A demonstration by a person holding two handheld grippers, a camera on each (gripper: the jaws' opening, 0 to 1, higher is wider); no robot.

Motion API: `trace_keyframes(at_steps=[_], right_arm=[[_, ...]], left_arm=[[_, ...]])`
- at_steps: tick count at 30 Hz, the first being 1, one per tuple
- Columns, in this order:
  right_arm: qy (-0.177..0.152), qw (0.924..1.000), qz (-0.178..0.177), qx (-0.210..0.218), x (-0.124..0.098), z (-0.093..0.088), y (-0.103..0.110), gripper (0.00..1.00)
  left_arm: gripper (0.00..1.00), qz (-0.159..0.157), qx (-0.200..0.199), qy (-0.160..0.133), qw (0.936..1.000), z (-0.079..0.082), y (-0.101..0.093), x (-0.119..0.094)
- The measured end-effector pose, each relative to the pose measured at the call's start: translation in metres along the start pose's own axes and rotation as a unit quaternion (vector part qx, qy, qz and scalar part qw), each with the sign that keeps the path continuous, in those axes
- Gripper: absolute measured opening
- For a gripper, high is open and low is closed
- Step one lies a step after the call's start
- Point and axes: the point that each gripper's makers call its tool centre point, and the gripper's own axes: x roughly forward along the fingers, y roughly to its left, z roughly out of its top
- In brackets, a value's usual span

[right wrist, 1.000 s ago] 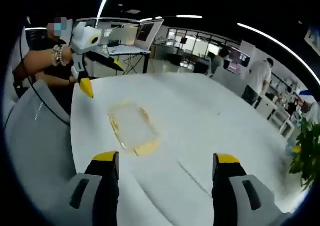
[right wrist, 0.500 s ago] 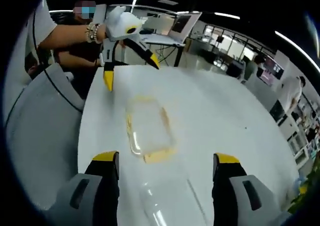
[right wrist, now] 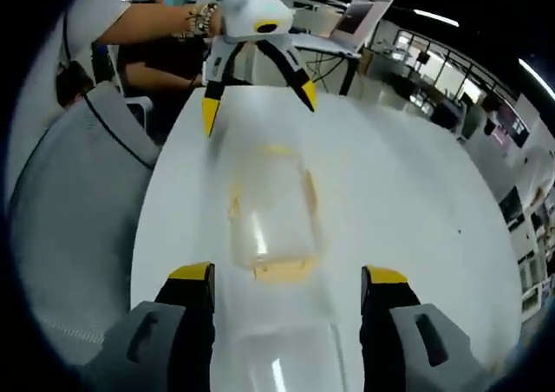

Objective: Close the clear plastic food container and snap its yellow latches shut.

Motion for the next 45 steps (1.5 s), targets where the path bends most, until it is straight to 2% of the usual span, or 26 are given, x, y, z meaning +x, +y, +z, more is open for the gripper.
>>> trace_keyframes(at_steps=[4,9,21,28,38,45], right_arm=[[0.018,0.9997,0.017,-0.007,0.010,-0.004,0.002,0.67],[0.032,0.9989,0.033,-0.007,0.021,-0.010,0.002,0.64],[0.047,0.9963,0.072,-0.004,0.044,-0.020,0.005,0.50],[0.062,0.9948,0.080,-0.012,0.054,-0.026,0.006,0.51],[0.060,0.9939,0.093,-0.005,0.059,-0.026,0.007,0.48],[0.064,0.9933,0.096,-0.011,0.060,-0.027,0.007,0.46]], left_arm=[[0.95,-0.023,0.014,0.012,0.9996,-0.001,-0.001,0.006],[0.91,-0.040,0.013,0.026,0.9988,-0.005,0.002,0.016],[0.89,-0.059,0.025,0.061,0.9961,-0.020,0.001,0.028],[0.88,-0.065,0.024,0.058,0.9959,-0.019,0.002,0.031],[0.82,-0.078,0.032,0.074,0.9937,-0.025,0.003,0.038],[0.76,-0.087,0.036,0.071,0.9930,-0.023,0.002,0.041]])
